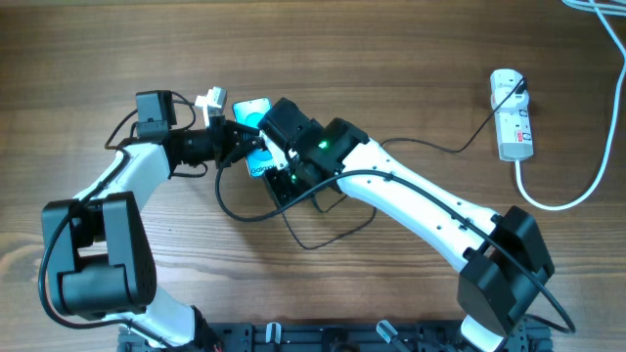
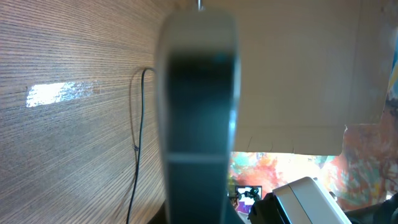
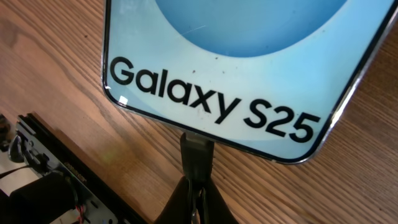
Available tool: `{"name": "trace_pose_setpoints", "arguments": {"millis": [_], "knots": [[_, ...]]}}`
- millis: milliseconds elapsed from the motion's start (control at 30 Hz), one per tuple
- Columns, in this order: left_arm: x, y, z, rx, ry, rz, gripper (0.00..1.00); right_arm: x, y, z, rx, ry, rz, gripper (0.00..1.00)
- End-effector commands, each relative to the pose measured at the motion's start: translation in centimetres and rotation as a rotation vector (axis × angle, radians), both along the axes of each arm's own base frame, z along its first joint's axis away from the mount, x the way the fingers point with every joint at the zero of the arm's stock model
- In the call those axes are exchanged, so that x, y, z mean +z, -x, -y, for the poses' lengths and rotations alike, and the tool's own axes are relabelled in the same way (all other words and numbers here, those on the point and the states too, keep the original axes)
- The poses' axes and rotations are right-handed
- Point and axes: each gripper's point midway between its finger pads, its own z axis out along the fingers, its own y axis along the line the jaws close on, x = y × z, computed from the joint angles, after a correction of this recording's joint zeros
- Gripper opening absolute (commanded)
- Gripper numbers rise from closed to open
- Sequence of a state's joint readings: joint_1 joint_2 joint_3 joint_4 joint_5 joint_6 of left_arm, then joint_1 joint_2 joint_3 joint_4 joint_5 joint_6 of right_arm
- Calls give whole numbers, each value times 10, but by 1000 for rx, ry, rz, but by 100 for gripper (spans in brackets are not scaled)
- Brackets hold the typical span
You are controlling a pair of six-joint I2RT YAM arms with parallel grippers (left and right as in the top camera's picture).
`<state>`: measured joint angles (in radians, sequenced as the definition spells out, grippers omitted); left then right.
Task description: Plug charger to phone and switch on socket
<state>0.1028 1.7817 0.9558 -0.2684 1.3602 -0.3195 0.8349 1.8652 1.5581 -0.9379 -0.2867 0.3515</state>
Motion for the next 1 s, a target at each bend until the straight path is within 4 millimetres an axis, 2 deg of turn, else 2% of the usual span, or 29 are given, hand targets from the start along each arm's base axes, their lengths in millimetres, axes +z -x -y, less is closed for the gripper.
{"name": "trace_pose_setpoints", "arguments": {"millis": [0,100,300,500,667,967], "knots": [[17,3,3,-30,35,64,4,-10,-7,4,-33,31,6,4],[17,3,3,-31,34,64,4,-8,-10,1,-40,15,17,4],[17,3,3,-31,35,64,4,11,-27,3,-90,-16,25,4],[17,4,3,-35,31,77,4,15,-30,1,-91,-29,34,4],[17,5,3,-35,32,74,4,33,-39,-8,-103,-74,68,4],[17,10,4,-31,61,-24,4,40,-53,-17,-145,-115,118,4]]}}
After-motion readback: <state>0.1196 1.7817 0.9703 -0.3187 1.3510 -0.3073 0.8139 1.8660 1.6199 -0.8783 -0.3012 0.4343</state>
